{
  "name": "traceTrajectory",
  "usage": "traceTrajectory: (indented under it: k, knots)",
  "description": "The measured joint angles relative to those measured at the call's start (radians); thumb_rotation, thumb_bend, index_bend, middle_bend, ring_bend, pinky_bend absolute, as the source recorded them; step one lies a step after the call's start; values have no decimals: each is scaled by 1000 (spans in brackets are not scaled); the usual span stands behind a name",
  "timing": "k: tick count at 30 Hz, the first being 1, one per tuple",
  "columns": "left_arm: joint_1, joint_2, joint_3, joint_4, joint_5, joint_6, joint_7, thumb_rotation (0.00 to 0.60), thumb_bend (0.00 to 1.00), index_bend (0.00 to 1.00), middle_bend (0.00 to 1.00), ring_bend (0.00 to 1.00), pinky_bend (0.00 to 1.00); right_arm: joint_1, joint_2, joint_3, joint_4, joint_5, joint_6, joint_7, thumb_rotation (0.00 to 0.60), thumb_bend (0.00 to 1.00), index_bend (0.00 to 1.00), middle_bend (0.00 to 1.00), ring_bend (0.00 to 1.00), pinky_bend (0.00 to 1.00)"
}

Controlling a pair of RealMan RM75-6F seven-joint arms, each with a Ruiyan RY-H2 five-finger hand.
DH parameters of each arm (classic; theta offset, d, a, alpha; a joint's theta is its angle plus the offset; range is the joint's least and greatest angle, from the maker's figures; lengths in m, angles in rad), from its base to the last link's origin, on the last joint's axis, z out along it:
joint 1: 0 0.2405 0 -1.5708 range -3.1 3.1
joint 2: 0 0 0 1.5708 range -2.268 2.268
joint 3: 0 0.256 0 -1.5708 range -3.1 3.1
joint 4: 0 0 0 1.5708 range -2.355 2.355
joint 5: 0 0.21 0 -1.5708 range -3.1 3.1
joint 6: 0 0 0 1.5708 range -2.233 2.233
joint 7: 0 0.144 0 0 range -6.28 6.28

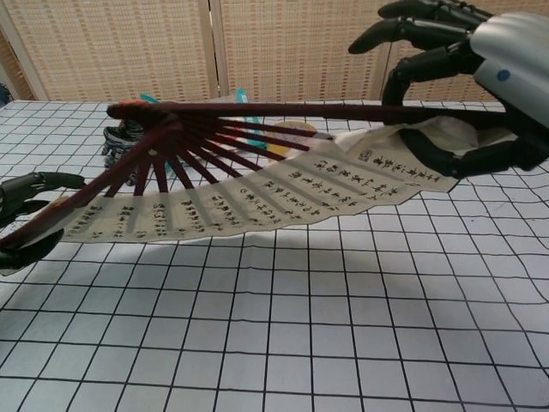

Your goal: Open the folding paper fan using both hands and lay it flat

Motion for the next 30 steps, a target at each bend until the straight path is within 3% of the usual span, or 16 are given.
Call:
traceTrajectory:
  k: [3, 8, 16, 21, 25, 30]
  knots:
    - [0, -3, 20, 55, 25, 7, 1, 600, 471, 5, 49, 0, 133, -35, 16, -36, 21, -46, 22, -61, 600, 612, 621, 140, 0, 14]
    - [-2, -19, 56, 172, 70, 20, -10, 600, 471, 0, 22, 0, 130, -101, 29, -91, 69, -96, 34, -148, 600, 611, 517, 133, 0, 13]
    - [4, -43, 93, 300, 95, 37, -87, 600, 470, 0, 15, 0, 128, -166, 30, -118, 108, -95, 16, -211, 600, 599, 287, 81, 0, 12]
    - [3, -51, 109, 356, 96, 18, -84, 600, 471, 0, 0, 0, 127, -192, 47, -120, 93, -44, -52, -295, 600, 320, 4, 0, 0, 0]
    - [-4, -44, 131, 392, 102, -16, -85, 600, 472, 0, 0, 0, 125, -208, 88, -122, 25, 29, -128, -348, 600, 182, 0, 0, 0, 0]
    - [-17, -6, 136, 395, 111, -17, -92, 600, 472, 0, 0, 0, 123, -218, 177, -132, -103, 128, -251, -410, 600, 101, 0, 0, 0, 0]
